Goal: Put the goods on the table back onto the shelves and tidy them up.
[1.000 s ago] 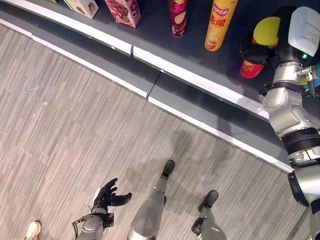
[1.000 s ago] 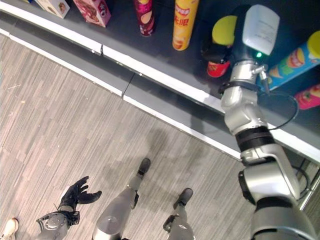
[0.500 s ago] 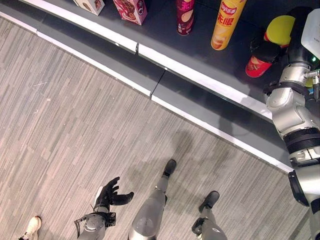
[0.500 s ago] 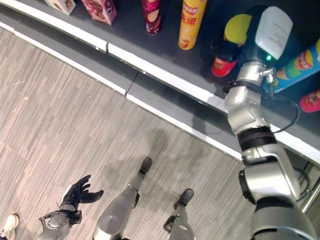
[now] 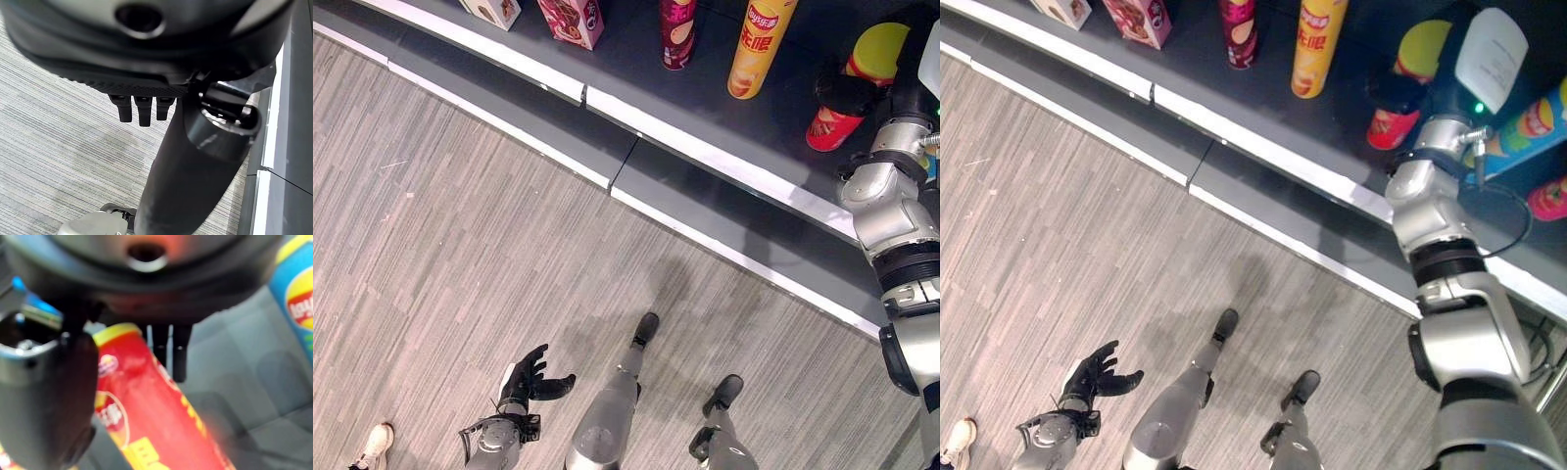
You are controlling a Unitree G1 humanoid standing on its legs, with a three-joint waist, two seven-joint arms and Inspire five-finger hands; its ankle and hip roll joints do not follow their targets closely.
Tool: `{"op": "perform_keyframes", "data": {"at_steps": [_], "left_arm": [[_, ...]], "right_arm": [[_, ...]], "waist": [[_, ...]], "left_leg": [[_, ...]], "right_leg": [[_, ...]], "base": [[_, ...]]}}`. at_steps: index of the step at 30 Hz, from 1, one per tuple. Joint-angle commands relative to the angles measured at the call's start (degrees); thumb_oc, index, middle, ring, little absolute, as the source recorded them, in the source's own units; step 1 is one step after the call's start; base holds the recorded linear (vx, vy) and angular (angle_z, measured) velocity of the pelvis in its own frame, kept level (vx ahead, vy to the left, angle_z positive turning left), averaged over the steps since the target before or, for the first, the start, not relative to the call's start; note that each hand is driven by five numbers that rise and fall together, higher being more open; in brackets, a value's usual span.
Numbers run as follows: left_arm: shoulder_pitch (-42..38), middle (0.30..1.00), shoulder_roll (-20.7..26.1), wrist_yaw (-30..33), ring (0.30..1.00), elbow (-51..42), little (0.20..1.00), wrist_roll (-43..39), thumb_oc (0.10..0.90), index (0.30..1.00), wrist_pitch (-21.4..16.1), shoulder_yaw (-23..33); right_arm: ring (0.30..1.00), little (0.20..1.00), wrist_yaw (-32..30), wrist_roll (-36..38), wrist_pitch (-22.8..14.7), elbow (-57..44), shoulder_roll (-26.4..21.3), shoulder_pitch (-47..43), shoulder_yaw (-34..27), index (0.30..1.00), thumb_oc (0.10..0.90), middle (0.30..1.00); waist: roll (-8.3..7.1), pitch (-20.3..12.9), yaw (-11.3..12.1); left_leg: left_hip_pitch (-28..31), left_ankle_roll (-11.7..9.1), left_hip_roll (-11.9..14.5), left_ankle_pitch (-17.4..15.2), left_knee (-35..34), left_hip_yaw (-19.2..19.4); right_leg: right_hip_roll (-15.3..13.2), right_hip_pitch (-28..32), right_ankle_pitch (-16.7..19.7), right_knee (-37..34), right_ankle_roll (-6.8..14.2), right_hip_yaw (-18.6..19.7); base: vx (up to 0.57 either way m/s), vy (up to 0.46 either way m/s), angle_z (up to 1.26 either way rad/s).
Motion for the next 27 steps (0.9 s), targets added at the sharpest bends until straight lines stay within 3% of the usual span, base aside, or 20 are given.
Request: {"op": "perform_keyframes", "data": {"at_steps": [1,15,27], "left_arm": [[-0.13,0.9,4.64,2.34,0.9,0.76,0.9,-1.87,0.8,0.9,-2.16,-2.98],[-0.16,0.9,4.92,2.3,0.9,0.97,0.9,-1.39,0.8,0.9,-1.76,-2.73],[0.08,0.9,4.94,2.05,0.9,1.44,0.9,0.25,0.8,0.9,-0.49,-1.6]], "right_arm": [[0.9,0.9,-3.92,-0.21,-2.38,-2.15,-5.03,-6.28,4.13,0.9,0.8,0.9],[0.9,0.9,-4.55,-0.19,-2.43,-4.27,-4.84,-5.12,2.51,0.9,0.8,0.9],[0.9,0.9,-6.54,-3.67,-2.56,-18.67,-5.6,1.28,-5.28,0.9,0.8,0.9]], "waist": [[-0.31,-3.44,-0.17],[-0.82,-3.91,-0.52],[-1.53,-4.66,-1.97]], "left_leg": [[0.74,-1.59,-0.97,-6.05,0.22,-0.83],[1.57,-1.72,-0.5,-6.39,0.22,-0.61],[2.78,-1.58,0.12,-7.03,0.22,0.14]], "right_leg": [[-2.44,2.25,-2.12,0.42,3.3,0.56],[-2.24,3.08,-2.49,0.42,3.21,0.12],[-1.96,3.69,-2.69,0.42,3.03,0.51]], "base": [[0.0,0.0,0.0],[0.0,-0.009,0.0],[0.0,0.0,0.0]]}}
